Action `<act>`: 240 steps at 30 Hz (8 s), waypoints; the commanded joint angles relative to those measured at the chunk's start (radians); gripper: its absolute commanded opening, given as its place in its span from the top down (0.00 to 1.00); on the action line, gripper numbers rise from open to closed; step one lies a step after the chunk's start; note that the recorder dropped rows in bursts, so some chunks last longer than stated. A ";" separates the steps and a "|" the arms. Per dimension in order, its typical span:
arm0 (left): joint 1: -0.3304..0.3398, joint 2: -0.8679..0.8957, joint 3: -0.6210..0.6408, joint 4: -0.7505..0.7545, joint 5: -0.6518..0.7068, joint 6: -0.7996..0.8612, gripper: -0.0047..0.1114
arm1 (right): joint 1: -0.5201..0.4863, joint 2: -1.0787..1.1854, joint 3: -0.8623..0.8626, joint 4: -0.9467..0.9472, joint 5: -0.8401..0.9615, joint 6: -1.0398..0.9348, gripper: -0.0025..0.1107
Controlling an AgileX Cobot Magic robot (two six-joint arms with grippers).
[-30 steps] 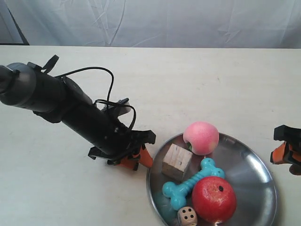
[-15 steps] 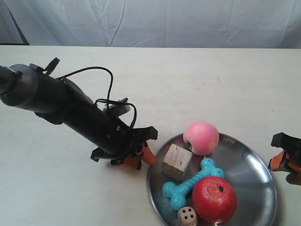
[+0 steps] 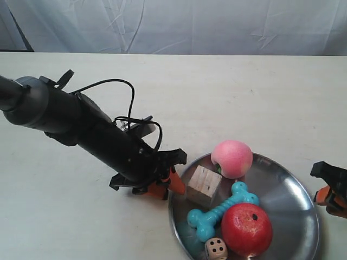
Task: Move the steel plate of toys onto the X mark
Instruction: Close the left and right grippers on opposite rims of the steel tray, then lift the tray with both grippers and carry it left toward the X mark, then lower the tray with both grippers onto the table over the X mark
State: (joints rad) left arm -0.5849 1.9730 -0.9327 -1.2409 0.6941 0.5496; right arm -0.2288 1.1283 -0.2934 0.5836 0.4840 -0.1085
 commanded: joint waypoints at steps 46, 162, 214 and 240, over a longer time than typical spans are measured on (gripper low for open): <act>-0.085 0.027 -0.027 0.008 -0.012 0.036 0.96 | 0.011 0.214 0.048 0.358 -0.063 -0.368 0.98; 0.394 -0.094 -0.256 0.376 0.259 -0.202 0.96 | 0.474 0.762 -0.788 0.601 0.312 -0.432 0.98; 0.474 0.080 -0.384 0.795 -0.047 -0.169 0.76 | 0.568 1.148 -1.297 0.323 0.336 -0.231 0.70; 0.474 0.080 -0.384 0.925 -0.056 -0.217 0.65 | 0.566 1.102 -1.297 0.169 0.334 -0.152 0.70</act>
State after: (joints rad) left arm -0.0914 2.0524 -1.3144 -0.2823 0.6227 0.3407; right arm 0.3275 2.2491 -1.5750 0.7303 0.8211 -0.2799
